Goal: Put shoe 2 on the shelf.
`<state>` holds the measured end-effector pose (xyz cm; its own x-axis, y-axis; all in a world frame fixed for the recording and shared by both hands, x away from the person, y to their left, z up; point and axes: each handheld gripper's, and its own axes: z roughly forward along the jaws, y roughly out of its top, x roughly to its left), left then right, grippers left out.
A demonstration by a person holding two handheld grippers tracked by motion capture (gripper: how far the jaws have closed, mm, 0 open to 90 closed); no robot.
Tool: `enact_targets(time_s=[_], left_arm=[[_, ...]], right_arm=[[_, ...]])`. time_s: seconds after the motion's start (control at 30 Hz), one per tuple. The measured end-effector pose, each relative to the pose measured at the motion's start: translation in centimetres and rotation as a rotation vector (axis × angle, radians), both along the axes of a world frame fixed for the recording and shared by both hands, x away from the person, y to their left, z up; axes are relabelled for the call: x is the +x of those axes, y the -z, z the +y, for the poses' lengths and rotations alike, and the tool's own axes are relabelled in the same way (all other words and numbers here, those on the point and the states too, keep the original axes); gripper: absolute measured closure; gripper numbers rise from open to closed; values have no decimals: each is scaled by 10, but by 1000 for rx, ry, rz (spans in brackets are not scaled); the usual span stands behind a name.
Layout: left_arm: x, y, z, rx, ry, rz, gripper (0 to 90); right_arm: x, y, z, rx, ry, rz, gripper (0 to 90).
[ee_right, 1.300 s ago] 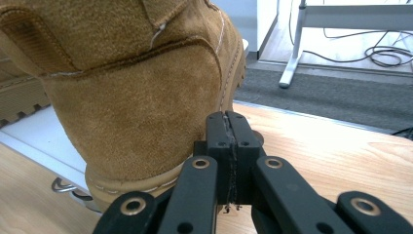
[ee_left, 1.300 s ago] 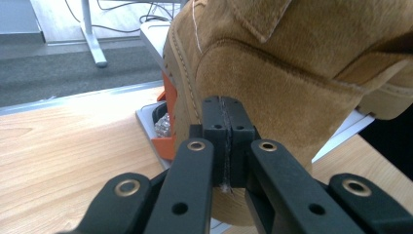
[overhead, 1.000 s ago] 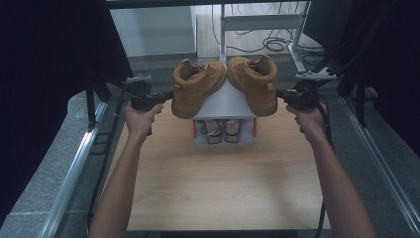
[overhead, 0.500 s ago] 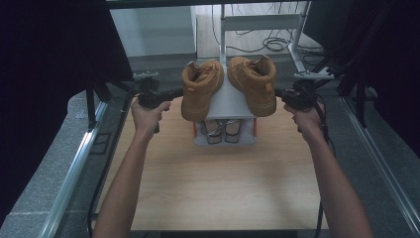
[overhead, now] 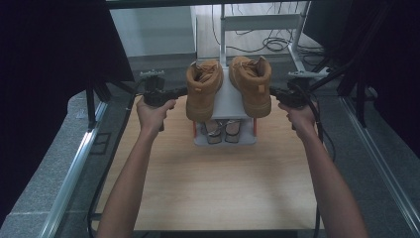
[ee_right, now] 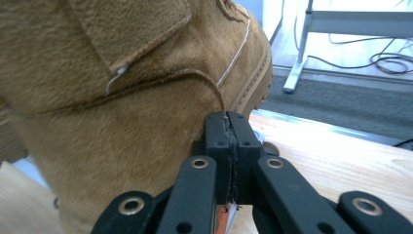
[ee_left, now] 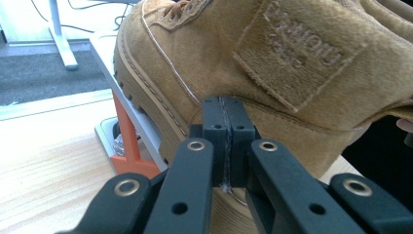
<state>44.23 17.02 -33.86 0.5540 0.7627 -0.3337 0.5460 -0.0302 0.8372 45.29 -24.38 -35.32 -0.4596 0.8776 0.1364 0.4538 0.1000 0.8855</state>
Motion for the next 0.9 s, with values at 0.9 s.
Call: enact_targets(time_s=[0.9], left_arm=[[6, 7, -24, -10, 8, 14, 898]], right_arm=[[9, 6, 34, -25, -66, -3, 898]])
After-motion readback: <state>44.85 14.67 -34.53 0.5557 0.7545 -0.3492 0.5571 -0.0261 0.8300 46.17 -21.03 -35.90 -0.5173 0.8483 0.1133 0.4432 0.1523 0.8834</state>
